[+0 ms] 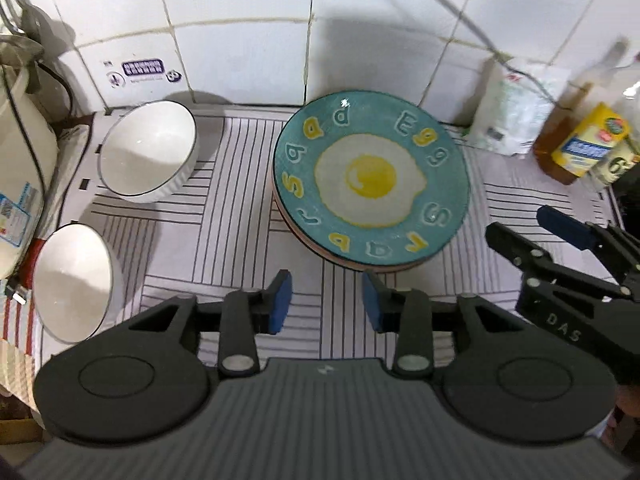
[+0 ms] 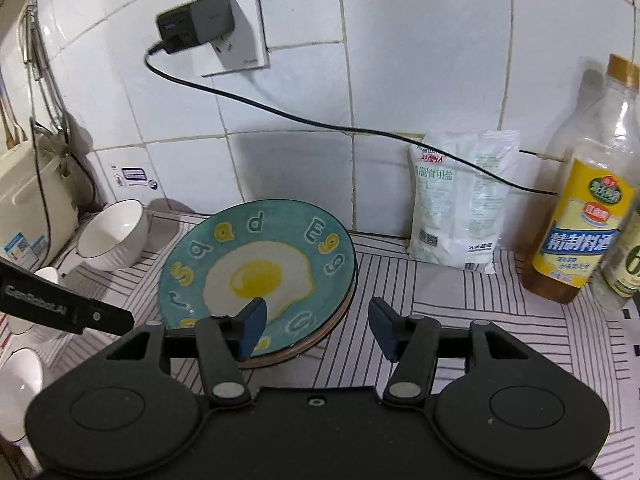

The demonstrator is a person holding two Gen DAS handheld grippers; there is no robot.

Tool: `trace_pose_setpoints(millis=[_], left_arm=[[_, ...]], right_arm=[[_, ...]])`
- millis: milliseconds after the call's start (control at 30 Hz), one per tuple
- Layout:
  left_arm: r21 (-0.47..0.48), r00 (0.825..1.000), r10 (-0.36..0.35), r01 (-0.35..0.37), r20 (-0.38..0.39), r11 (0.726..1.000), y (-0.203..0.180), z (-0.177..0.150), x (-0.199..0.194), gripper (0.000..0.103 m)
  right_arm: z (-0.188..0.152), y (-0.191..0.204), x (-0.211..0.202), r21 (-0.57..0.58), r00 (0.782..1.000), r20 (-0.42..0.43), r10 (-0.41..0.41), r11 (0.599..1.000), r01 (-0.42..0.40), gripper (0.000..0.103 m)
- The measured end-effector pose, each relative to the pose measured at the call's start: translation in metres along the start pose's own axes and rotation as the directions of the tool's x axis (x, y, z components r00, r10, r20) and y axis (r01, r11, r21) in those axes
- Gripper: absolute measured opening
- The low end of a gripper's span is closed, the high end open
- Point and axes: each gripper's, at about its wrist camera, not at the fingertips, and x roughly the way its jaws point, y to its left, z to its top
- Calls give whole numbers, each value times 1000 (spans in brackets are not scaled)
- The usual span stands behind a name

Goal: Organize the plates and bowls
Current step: 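Move both grippers to the white black-rimmed bowl beside the plates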

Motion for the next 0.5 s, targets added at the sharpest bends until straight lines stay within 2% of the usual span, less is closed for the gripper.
trace_pose_setpoints(millis=[100, 233, 300, 333, 433, 500], left_arm=[[8, 1000, -1, 1, 14, 1000, 0, -10, -18, 41], [21, 1000, 12, -13, 24, 1000, 2, -23, -39, 43], [22, 1000, 8, -9, 25, 1000, 3, -30, -49, 50], [17, 1000, 5, -6, 26, 1000, 5, -33, -53, 50], [15, 1000, 5, -5, 22, 1000, 9, -41, -65, 54], [15, 1000, 12, -13, 26, 1000, 12, -48, -72, 62]], right_arm=[[0, 7, -16, -8, 1000, 7, 10, 1000, -10, 71], [0, 12, -40, 47, 999, -7, 49, 998, -48, 76], [0, 19, -51, 48, 999, -6, 43, 998, -42, 92], [-1, 22, -55, 42, 999, -1, 37, 998, -37, 95], [-2, 31, -69, 25, 999, 2, 52, 998, -52, 97], [-4, 37, -76, 17, 999, -8, 53, 998, -53, 97]])
